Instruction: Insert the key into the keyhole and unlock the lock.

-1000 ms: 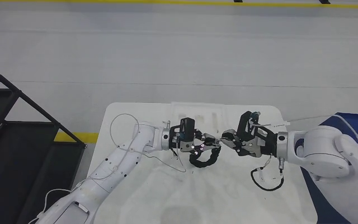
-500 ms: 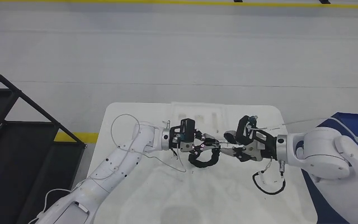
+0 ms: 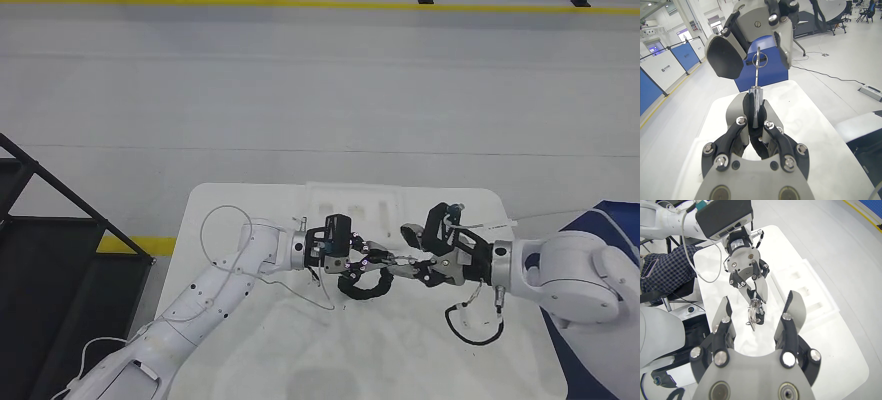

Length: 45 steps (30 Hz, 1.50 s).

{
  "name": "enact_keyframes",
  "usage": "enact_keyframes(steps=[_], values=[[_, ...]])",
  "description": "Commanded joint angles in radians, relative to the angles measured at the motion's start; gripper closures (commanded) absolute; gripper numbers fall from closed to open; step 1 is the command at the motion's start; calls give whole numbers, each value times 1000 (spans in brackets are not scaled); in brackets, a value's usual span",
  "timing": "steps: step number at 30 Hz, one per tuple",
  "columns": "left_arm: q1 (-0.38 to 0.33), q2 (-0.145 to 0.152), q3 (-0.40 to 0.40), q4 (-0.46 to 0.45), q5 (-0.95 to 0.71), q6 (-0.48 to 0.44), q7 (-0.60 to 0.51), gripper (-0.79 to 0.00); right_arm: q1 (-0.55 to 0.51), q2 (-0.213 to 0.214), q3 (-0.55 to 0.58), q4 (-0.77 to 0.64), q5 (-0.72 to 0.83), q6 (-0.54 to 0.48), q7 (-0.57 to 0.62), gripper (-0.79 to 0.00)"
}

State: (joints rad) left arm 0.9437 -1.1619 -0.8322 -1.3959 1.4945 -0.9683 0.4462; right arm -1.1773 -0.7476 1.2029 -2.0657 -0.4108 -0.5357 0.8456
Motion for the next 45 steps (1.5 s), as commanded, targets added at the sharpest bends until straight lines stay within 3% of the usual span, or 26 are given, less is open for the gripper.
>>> enact_keyframes(steps=[1,9,18,19,20,21,27,32,36,45], values=[[1,0,0,-1,2,5,-2,0,-6,-1,1,1,-4,7,-7,0],[14,3,-15,-23,19,55,1,0,-43,-1,21,2,-11,20,-42,0],[33,15,-25,-66,134,109,107,0,-64,-7,20,25,-8,22,-89,0],[35,16,-25,-63,139,109,111,0,-65,-7,22,26,-9,21,-91,-157],[36,16,-25,-58,140,107,112,0,-66,-7,25,26,-9,21,-91,-520],[37,16,-25,-52,136,104,113,0,-67,-7,29,25,-11,20,-91,-785],[27,17,-22,-13,110,51,64,0,-78,-3,59,13,-17,-7,-71,-785],[20,21,-12,37,100,-44,-38,0,-91,4,86,5,-22,-60,-37,-785],[16,22,17,78,80,-44,-115,0,-98,6,94,8,-30,-121,-36,-785],[-22,20,193,180,-19,-44,-198,0,-104,4,89,22,-77,-164,-78,-785]])
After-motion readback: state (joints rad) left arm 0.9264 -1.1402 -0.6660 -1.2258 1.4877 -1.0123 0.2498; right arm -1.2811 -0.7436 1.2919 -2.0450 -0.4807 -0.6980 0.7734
